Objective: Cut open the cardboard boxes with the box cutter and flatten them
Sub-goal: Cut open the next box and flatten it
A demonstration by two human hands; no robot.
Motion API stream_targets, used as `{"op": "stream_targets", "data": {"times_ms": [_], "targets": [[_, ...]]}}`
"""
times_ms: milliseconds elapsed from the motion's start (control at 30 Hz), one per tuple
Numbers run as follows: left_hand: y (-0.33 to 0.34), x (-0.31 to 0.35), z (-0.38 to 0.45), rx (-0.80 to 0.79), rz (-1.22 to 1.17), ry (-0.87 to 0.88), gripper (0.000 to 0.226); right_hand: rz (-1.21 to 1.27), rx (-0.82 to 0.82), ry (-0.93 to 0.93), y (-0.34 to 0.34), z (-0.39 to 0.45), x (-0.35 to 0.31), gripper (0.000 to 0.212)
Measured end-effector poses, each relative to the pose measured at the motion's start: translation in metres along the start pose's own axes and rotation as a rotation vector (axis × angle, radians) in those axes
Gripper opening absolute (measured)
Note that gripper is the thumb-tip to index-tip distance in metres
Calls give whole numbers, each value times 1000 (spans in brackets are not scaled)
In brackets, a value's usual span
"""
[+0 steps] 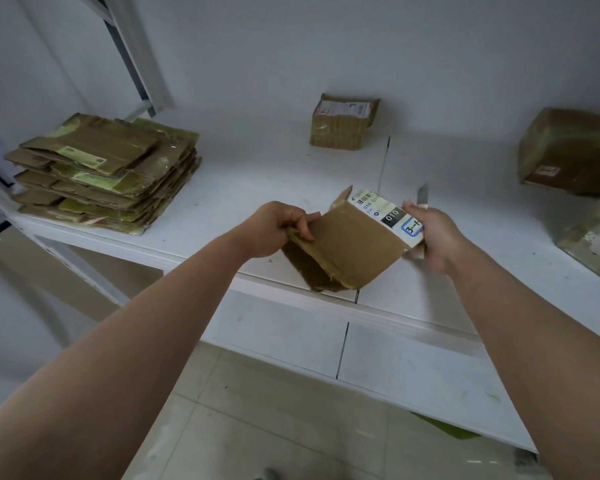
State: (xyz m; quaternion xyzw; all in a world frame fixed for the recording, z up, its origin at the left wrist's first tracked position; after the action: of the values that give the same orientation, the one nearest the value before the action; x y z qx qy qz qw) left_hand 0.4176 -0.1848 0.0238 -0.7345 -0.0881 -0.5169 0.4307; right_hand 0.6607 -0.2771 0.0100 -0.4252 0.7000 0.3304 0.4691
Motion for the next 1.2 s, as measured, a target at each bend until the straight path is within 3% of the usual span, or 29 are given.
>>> {"op": "stream_targets", "data": {"times_ms": [200, 400, 667, 967, 1100, 1200], "targets": [[1, -11, 0, 7, -71, -20, 48, 121, -169, 104, 2, 12, 14, 28], [3, -8, -1, 50, -59, 5, 52, 78, -21, 23, -5, 15, 18, 48], [32, -3, -9, 91, 339, 76, 56, -432, 65, -197, -25, -6, 13, 37], [51, 18, -26, 321, 811, -110, 42, -1097, 303, -387, -13, -22, -2, 27], [62, 27, -31, 368, 877, -222, 41, -1128, 244, -424, 12, -28, -5, 27], [75, 43, -32, 351, 995, -174, 35, -1190, 145, -420, 31, -28, -4, 30]]}}
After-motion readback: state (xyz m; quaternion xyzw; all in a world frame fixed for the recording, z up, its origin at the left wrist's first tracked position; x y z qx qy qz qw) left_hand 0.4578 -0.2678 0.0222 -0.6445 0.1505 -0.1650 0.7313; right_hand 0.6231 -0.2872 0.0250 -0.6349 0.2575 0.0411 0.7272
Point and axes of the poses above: each hand's wrist, its own z-axis towards the middle knuckle, its own y-axis out of the palm, x = y × z, the point moved 3 cm from there along z, towards the middle knuckle, and after that the axes turned 2 degrees about -y, right-handed, at the moved point
